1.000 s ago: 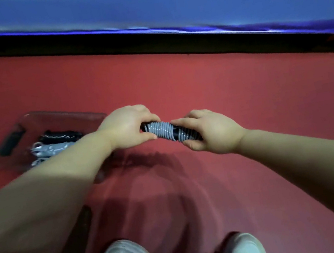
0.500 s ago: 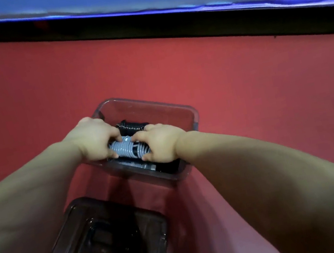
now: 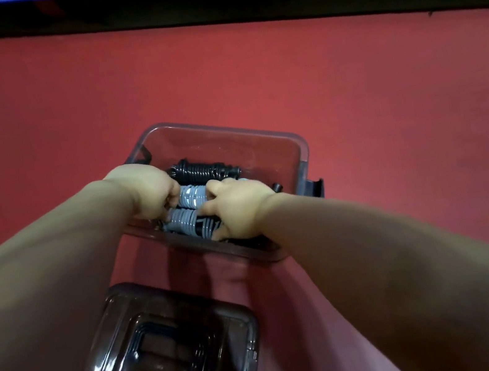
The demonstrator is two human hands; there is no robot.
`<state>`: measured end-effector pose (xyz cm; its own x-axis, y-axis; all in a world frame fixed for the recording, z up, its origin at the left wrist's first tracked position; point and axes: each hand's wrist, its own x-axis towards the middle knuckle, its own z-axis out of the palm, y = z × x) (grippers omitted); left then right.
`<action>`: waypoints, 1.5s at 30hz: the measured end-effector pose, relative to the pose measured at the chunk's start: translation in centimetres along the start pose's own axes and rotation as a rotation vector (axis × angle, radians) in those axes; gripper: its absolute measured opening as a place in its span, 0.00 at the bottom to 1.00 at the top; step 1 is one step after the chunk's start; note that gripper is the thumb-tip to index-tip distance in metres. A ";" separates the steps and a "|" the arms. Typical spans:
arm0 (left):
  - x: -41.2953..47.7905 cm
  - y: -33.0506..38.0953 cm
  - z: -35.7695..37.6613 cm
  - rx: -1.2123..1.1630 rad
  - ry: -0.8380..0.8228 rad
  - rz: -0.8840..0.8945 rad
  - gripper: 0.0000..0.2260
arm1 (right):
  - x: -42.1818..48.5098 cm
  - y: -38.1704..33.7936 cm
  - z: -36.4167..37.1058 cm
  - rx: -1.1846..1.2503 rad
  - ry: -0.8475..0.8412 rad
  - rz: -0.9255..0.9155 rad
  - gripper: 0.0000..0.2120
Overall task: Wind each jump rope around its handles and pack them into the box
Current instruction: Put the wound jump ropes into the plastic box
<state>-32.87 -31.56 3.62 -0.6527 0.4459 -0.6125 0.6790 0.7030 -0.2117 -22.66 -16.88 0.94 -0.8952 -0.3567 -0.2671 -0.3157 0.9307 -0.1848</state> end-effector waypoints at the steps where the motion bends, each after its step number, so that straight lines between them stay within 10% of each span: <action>1: -0.4 0.0 -0.4 -0.003 0.001 -0.005 0.09 | -0.6 0.4 -0.5 -0.056 0.012 -0.012 0.26; 10: -8.1 5.6 -7.2 0.058 0.233 -0.009 0.53 | -13.6 5.1 -5.6 -0.125 0.184 0.415 0.42; 30: -13.0 47.3 -16.8 0.228 0.405 0.631 0.53 | -53.8 16.5 0.6 -0.001 0.264 1.092 0.44; 45: -11.5 67.4 -9.7 0.282 0.264 0.963 0.50 | -69.4 17.1 18.4 0.749 0.028 1.783 0.56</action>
<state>17.17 16.07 3.81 0.1780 0.8811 -0.4381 0.9840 -0.1554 0.0873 39.91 22.31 -1.09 0.0096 0.8250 -0.5650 0.9962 -0.0565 -0.0657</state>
